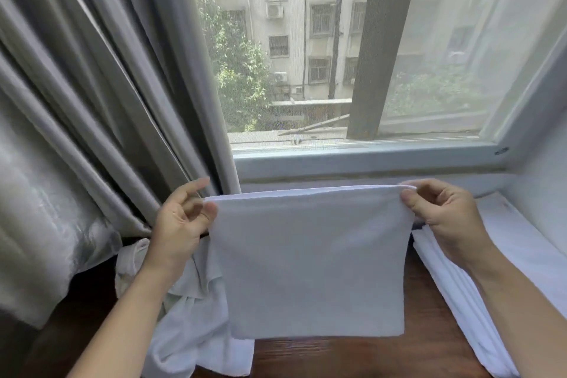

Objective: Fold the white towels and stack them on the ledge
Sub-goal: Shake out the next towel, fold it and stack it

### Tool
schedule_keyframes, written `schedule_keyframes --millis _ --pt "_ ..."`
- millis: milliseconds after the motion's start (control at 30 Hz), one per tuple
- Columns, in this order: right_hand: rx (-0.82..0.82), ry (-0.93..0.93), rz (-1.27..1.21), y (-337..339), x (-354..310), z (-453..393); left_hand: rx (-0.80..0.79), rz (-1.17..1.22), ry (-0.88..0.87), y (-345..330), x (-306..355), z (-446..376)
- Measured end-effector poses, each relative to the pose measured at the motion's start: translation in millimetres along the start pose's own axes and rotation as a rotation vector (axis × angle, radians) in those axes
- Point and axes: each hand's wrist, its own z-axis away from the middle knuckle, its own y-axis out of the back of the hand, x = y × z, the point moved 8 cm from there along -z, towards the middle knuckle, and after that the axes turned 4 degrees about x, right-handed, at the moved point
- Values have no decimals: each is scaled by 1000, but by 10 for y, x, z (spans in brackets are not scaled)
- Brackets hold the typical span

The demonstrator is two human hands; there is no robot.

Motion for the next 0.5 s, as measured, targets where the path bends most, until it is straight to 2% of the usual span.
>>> schedule_keyframes --millis 133,200,333,433,500 --pt "-15 84 265 -26 55 -330 10 -331 -71 -40 -67 -268" --pt "0 166 364 -55 -50 -421 25 -399 -98 -40 -50 -343" --pt "20 224 390 -21 -141 -369 3 -375 -109 -79 -16 -209" --pt "-24 158 341 79 70 -120 -66 -248 -69 -121 -131 151" --pt "-63 94 350 157 355 132 -103 -259 -25 -80 -340 419"
